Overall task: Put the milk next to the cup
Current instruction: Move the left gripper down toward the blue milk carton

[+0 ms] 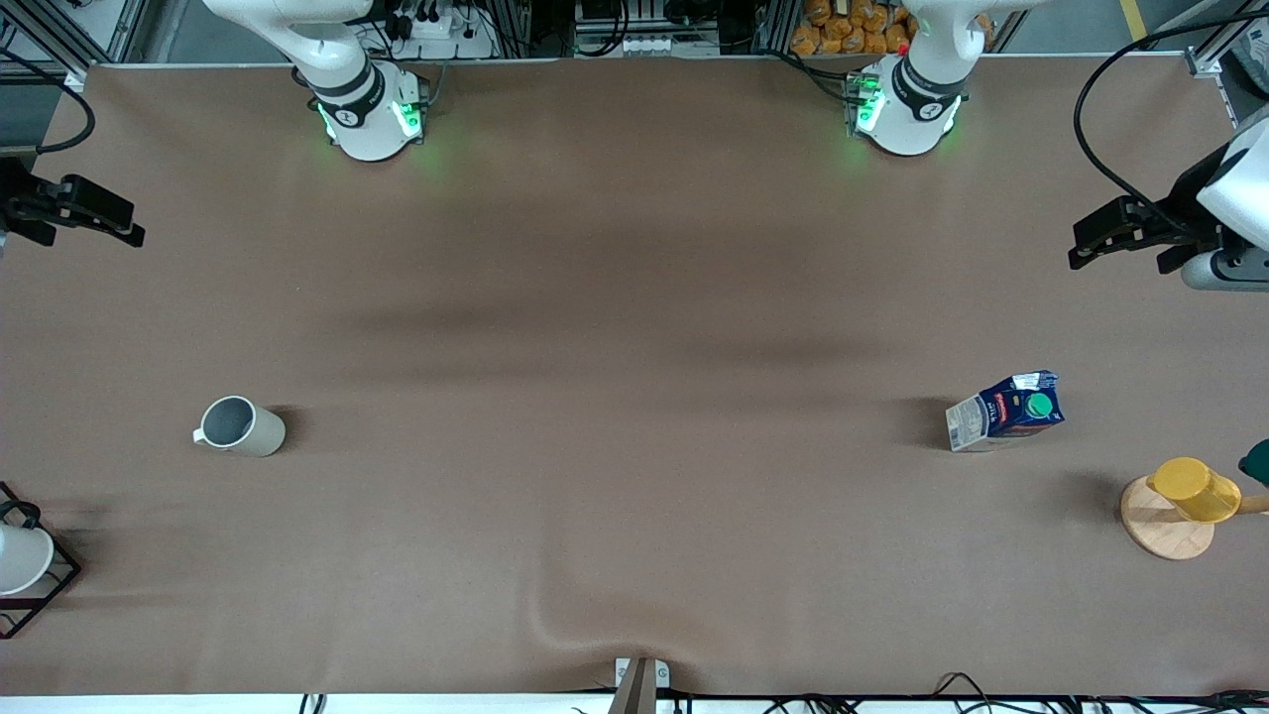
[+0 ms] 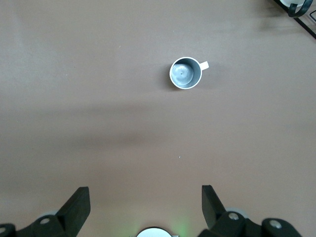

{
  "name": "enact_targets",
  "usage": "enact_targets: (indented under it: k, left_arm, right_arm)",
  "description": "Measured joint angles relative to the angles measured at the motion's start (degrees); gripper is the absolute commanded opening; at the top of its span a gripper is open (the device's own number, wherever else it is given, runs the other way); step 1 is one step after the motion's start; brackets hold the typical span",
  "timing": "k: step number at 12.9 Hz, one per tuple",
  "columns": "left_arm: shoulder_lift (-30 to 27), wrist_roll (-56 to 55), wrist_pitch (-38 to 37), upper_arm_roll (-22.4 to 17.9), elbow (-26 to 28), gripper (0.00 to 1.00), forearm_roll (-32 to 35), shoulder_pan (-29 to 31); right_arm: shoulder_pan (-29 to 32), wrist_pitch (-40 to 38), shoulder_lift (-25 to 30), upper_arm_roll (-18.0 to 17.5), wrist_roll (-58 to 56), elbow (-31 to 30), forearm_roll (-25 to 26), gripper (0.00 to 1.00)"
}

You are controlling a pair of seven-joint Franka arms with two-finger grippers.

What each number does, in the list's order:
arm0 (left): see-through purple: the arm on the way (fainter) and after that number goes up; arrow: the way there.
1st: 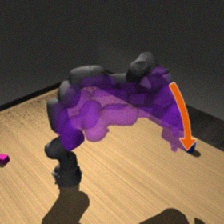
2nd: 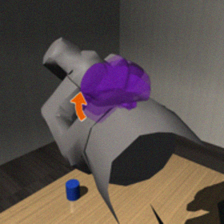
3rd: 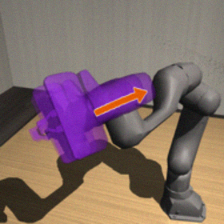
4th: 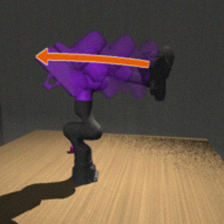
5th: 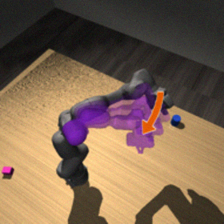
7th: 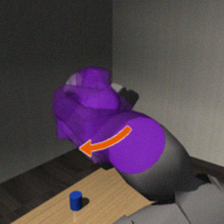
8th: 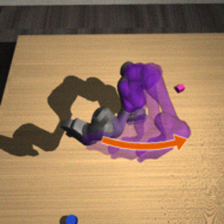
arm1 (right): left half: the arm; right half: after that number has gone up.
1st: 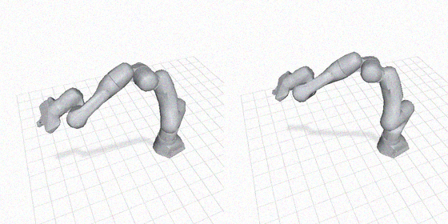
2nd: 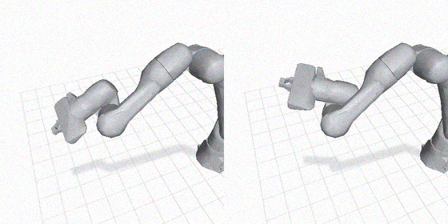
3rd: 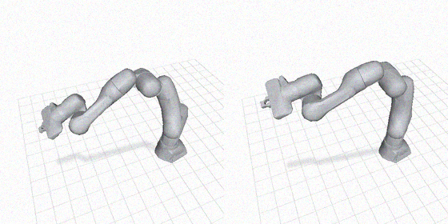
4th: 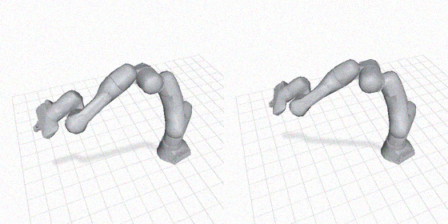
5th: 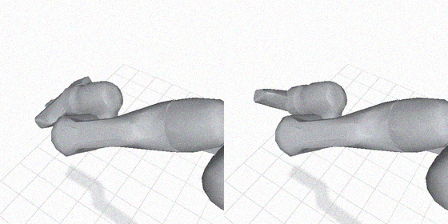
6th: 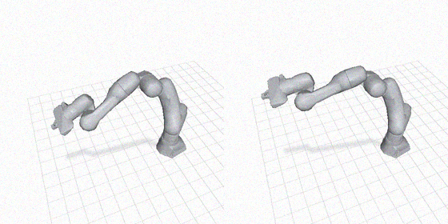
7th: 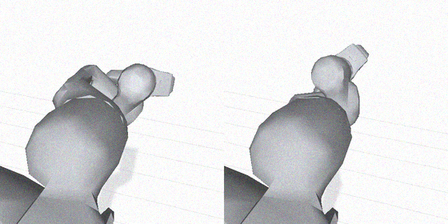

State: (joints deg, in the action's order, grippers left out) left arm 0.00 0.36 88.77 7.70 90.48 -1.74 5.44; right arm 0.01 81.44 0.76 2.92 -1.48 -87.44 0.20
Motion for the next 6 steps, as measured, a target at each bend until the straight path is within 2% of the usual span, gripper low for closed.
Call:
enact_targets:
  k: [6]
  left_arm:
    - [-0.7,0.1,0.0,0.4,-0.4,1.0,0.2,0.2]
  right_arm:
    - [0.0,0.0,-0.1,0.0,0.0,0.0,0.0,1.0]
